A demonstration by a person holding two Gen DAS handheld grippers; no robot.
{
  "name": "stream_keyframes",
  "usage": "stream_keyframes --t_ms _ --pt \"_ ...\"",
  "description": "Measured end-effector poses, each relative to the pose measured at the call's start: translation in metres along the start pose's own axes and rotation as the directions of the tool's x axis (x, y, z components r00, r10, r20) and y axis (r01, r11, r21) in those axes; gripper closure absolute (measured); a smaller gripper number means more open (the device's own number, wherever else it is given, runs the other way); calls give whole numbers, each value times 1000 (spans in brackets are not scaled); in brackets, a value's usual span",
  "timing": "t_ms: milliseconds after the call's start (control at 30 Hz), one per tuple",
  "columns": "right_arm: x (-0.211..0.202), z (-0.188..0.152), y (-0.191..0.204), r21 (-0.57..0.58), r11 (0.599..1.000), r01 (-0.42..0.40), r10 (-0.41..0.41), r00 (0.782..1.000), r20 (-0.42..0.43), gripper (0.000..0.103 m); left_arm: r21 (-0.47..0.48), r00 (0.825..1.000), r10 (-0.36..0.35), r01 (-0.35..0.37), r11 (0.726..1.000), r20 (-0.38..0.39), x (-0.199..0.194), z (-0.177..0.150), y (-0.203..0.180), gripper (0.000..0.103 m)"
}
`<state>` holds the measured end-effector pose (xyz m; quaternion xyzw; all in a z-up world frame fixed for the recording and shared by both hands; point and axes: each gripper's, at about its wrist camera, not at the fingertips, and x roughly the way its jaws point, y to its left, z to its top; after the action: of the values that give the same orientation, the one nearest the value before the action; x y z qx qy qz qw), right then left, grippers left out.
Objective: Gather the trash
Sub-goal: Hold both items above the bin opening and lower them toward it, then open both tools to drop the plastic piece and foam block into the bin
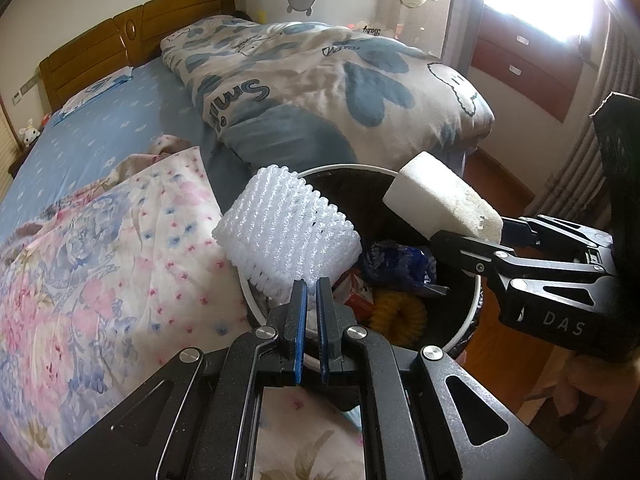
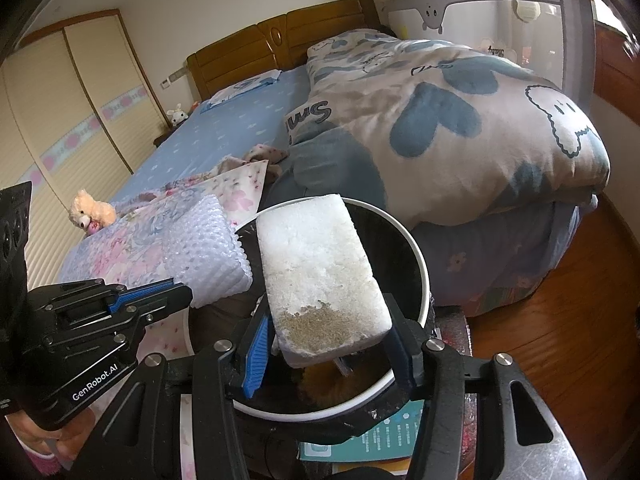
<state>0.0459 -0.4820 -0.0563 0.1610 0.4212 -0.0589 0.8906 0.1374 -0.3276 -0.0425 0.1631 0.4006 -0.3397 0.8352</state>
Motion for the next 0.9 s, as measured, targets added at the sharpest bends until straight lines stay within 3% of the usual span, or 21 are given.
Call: stream_keyframes --t_ms 600,700,767,800,833,900 --pt "7 6 2 3 1000 -1 1 1000 -13 49 -30 1000 -19 19 999 -11 7 2 9 98" --pt "9 6 0 23 1000 -12 13 1000 -21 47 -34 999 -30 30 999 -13 7 3 9 92" --pt "8 5 -2 43 999 -24 25 999 -22 40 -36 999 -33 33 999 -1 2 2 8 75" --pt "7 5 -3 52 998 -31 32 999 -20 37 -36 1000 -28 29 999 10 -1 2 8 61" --pt "6 4 -4 57 998 -36 37 999 -17 34 -38 999 -24 25 999 26 -6 0 8 55" --pt "3 3 -4 64 997 -36 36 999 -11 34 -41 999 -20 22 999 36 -12 -2 9 55"
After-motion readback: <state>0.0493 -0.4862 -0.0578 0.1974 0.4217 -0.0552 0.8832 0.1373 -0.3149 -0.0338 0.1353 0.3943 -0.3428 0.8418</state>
